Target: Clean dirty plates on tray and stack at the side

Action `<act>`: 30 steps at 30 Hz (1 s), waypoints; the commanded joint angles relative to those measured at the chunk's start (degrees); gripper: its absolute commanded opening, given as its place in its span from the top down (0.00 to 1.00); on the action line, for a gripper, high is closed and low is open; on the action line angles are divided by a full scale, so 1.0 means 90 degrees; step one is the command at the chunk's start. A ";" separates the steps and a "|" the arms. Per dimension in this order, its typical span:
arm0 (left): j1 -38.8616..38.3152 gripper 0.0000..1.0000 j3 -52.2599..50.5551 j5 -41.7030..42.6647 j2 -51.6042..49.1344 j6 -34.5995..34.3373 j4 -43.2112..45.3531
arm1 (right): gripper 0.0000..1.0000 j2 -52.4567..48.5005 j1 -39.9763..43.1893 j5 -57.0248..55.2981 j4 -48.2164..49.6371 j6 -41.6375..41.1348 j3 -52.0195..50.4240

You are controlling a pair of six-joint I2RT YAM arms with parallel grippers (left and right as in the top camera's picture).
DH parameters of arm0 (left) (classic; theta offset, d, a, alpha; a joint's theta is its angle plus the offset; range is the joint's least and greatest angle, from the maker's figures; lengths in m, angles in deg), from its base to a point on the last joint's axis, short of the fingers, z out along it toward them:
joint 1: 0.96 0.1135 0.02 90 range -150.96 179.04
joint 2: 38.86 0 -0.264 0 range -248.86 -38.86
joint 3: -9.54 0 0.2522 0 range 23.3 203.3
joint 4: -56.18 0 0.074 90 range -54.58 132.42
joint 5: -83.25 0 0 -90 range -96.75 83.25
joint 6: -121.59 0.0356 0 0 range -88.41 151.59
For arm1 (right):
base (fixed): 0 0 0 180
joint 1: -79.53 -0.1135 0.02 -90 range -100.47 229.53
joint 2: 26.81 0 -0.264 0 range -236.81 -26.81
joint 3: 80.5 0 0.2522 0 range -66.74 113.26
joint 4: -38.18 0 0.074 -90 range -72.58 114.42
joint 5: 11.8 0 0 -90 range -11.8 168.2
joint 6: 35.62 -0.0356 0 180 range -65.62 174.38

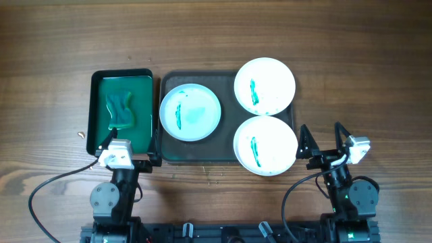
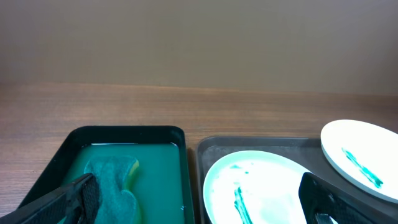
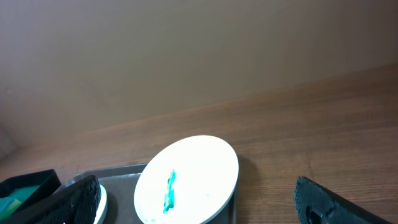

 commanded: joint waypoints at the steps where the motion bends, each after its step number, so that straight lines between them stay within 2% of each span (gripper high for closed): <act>1: 0.0032 0.00 -0.0061 0.0075 0.0034 0.0078 0.0015 | 0.00 0.0051 -0.0027 0.0073 0.0034 0.0063 -0.0005; 30: 0.0032 0.00 -0.0061 0.0075 0.0034 0.0078 0.0015 | 0.00 0.0034 -0.0097 0.0070 0.0034 0.0063 -0.0005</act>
